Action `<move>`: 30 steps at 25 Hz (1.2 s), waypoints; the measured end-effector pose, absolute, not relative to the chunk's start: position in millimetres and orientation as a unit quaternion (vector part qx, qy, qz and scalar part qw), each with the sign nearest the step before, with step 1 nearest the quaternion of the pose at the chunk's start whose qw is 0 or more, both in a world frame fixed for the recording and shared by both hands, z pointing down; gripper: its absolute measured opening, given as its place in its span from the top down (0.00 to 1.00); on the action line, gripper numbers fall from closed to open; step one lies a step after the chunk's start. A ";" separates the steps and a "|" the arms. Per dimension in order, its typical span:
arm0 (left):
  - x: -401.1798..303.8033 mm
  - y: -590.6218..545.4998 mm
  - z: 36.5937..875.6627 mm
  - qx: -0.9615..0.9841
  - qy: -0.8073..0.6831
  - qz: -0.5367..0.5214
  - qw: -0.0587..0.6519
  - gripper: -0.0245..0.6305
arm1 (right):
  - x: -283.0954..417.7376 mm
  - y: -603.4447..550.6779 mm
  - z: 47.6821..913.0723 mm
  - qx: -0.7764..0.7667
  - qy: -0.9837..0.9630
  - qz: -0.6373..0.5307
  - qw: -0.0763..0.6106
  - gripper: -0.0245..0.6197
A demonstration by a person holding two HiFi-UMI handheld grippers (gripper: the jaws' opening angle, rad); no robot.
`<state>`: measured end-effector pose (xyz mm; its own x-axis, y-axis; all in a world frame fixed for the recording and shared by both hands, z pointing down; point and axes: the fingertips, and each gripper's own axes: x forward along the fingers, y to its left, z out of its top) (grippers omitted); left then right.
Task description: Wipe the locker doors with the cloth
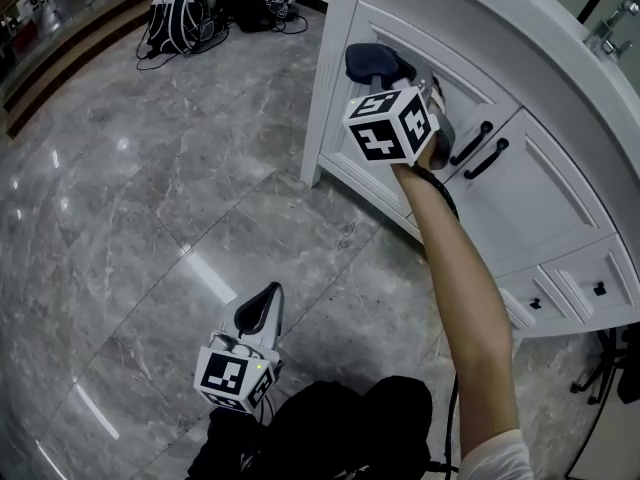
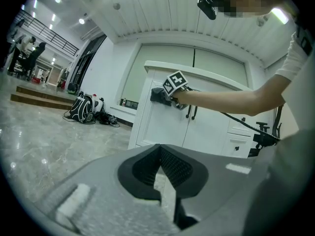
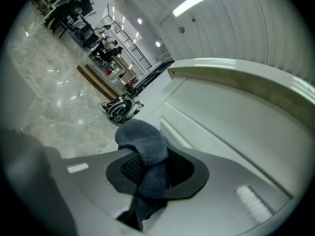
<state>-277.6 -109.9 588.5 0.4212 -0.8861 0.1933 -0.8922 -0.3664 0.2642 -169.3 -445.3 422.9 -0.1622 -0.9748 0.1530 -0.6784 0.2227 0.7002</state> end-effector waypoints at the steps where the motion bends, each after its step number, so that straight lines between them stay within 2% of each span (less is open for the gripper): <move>1: -278.9 -110.0 588.1 0.826 -0.539 0.007 0.167 0.96 | -172.0 -445.9 413.0 0.574 -0.720 -0.250 0.297 0.83; 14: -289.9 -113.0 595.0 0.822 -0.542 -0.001 0.173 0.96 | -209.4 -459.1 353.1 0.577 -0.710 -0.302 0.268 0.83; 30: -301.0 -120.7 610.0 0.817 -0.546 0.011 0.185 0.96 | -230.7 -467.4 509.3 0.529 -0.728 -0.264 0.347 0.83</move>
<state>-301.0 -120.7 610.0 0.4038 -0.8879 0.2204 -0.8960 -0.3353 0.2911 -230.7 -467.4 509.3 -0.1988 -0.9537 0.2255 -0.5871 0.3001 0.7518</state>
